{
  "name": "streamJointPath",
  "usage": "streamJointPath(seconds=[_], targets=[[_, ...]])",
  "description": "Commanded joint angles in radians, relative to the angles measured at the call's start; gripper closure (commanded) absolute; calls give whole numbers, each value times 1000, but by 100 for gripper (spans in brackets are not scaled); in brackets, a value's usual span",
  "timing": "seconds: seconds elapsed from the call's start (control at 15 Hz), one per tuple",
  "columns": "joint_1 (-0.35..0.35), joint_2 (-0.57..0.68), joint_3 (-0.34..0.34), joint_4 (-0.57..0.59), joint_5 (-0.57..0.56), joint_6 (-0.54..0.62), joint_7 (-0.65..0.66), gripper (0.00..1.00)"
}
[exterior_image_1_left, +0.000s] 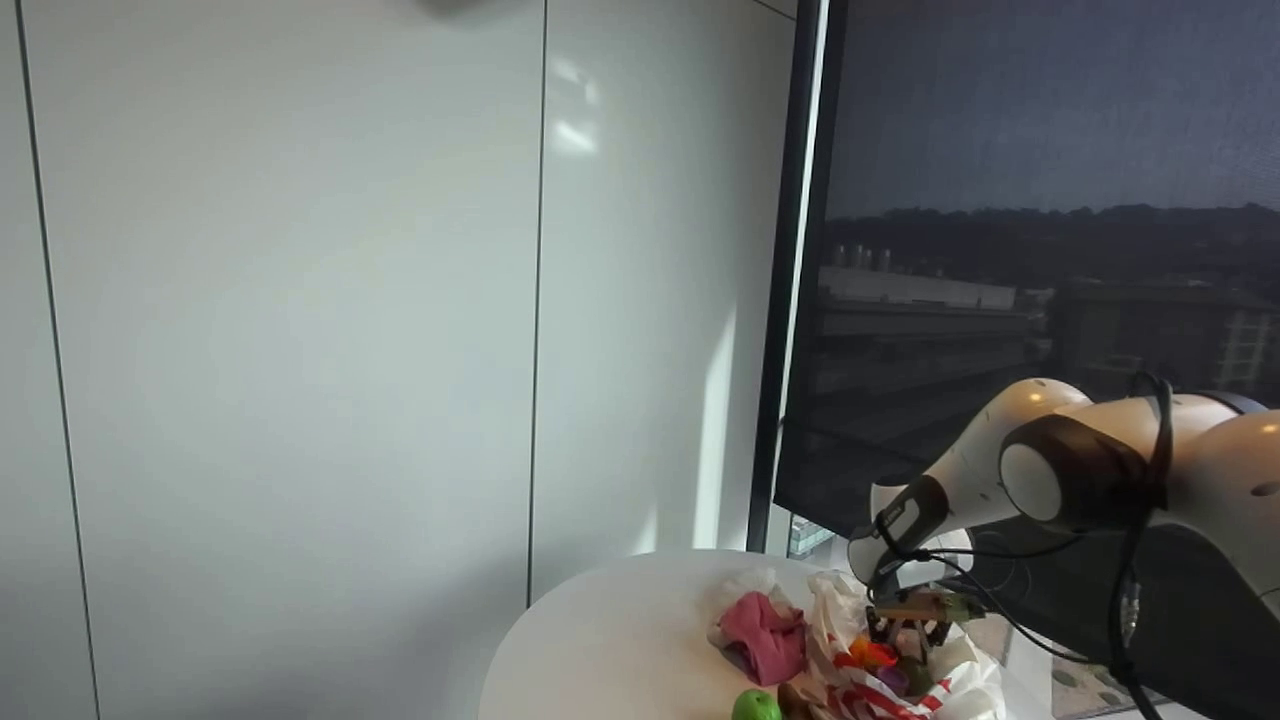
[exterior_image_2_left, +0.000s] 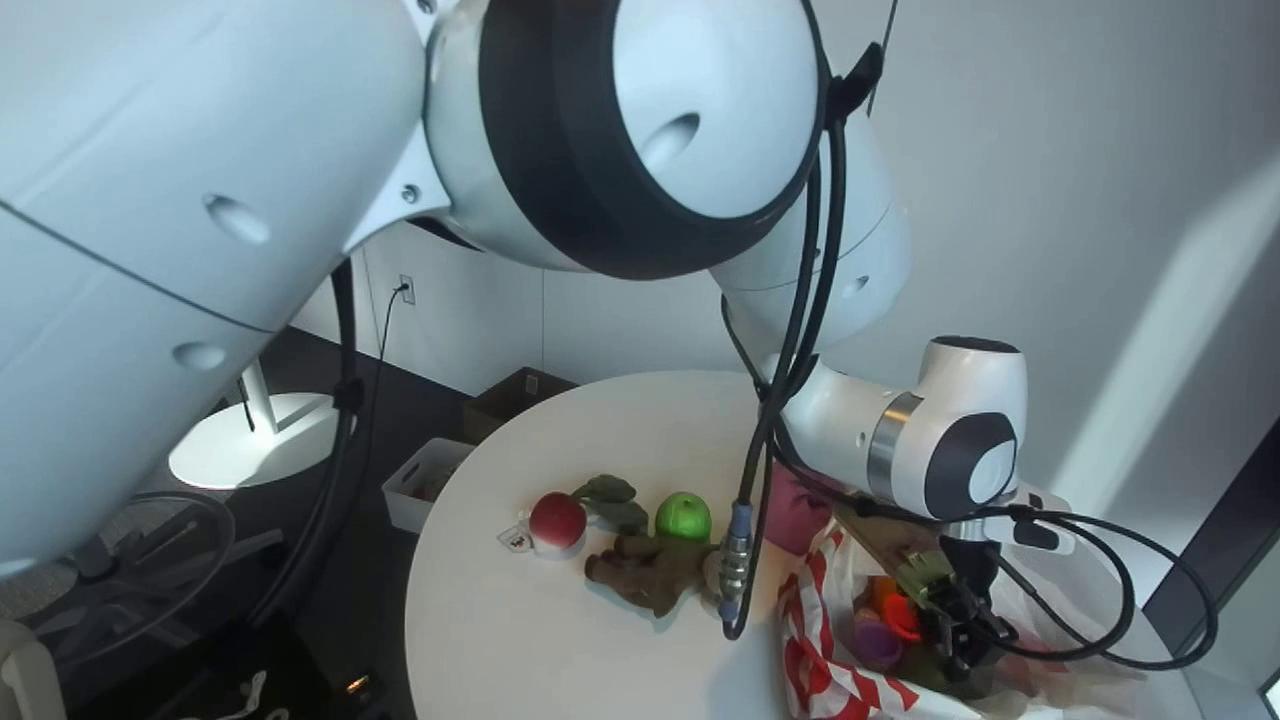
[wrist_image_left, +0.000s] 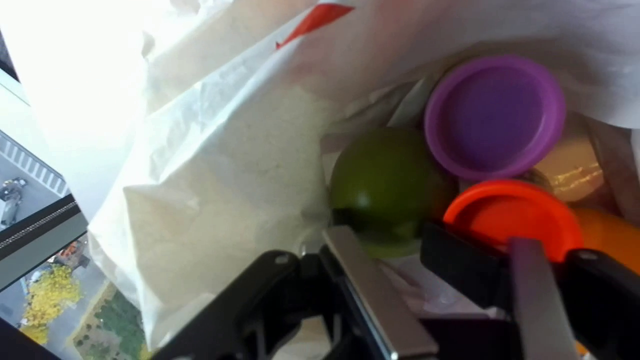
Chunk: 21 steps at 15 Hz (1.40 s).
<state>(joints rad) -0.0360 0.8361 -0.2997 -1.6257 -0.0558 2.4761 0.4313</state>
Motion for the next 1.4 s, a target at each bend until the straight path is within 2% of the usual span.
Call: streamJointPath(seconds=[0.0, 0.13, 0.2, 0.27, 0.4, 0.47, 0.8, 0.93, 1.33], targets=[[-8, -34, 6, 9, 5, -22, -7, 84], [-5, -28, 2, 22, -1, -32, -1, 88], [-6, -26, 2, 23, -1, -36, 0, 82], [-7, -25, 5, 23, 0, -43, -2, 60], [-6, -25, 6, 18, -1, -47, -1, 56], [-8, -27, 9, 16, 3, -51, -2, 51], [-16, -22, 23, 24, 15, -127, 3, 12], [-18, -14, 26, 27, 14, -141, 5, 0], [-12, 9, 29, 30, 5, -114, 9, 0]])
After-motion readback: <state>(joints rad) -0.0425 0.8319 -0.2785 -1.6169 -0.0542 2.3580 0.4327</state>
